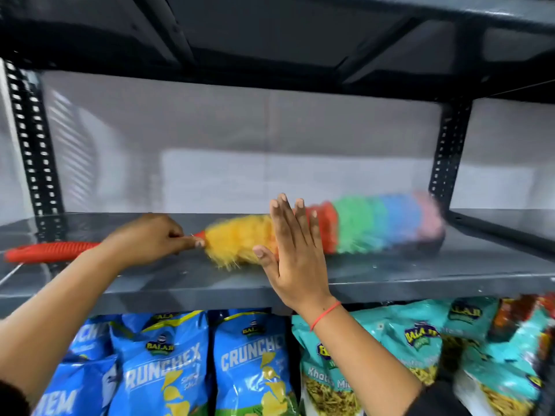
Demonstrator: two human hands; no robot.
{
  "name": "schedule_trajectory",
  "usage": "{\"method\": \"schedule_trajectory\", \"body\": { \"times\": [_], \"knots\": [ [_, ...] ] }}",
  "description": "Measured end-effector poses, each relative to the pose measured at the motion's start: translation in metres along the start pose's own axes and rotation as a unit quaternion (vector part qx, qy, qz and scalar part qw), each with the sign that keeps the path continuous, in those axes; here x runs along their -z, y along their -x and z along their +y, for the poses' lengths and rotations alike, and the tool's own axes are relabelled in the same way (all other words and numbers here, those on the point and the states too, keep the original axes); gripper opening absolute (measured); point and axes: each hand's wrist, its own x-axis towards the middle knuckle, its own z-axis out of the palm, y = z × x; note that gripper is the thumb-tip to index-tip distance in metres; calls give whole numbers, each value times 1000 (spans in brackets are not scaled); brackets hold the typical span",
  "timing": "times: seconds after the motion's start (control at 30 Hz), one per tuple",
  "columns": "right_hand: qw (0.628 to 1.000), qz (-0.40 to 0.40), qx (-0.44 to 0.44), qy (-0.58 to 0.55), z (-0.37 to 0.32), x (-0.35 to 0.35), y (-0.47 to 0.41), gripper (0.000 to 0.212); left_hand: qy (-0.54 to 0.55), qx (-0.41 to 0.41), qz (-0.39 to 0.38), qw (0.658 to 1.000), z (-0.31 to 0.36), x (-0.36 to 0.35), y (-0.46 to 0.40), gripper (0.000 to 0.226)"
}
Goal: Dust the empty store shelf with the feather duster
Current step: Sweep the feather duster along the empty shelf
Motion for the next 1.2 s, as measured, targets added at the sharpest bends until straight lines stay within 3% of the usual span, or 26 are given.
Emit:
{"method": "schedule_trajectory", "body": {
  "times": [0.1,0.2,0.27,0.33,0.4,0.47,0.63,0.8,1.0,1.1,1.2],
  "knots": [
    [1000,10,1,5,12,8,3,59,-5,-31,-42,999,21,-13,-25,72],
    [1000,12,-9,20,25,13,5,57,-55,3,49,997,31,-12,-46,66],
    [999,26,-24,23,36,19,6,57,-31,-9,86,996,44,-11,-57,64],
    [998,37,-35,28,47,25,7,58,27,-46,67,996,61,-13,-67,62],
    [998,31,-40,42,56,29,9,58,65,-88,1,994,78,-18,-76,52],
    [997,20,-42,55,61,31,11,59,45,-103,-54,992,93,-23,-85,48],
    [995,29,-68,69,71,34,12,59,-4,-103,66,992,133,-33,-105,59],
    [988,31,-118,92,85,40,18,56,52,-134,-1,990,163,-50,-114,57],
    [984,-20,-139,106,89,44,17,56,-5,-87,84,993,192,-53,-128,52],
    [985,-20,-142,99,90,43,18,56,62,-143,38,987,198,-57,-131,57],
    [985,-27,-147,91,90,43,18,57,59,-163,4,985,212,-61,-132,55]
  ]
}}
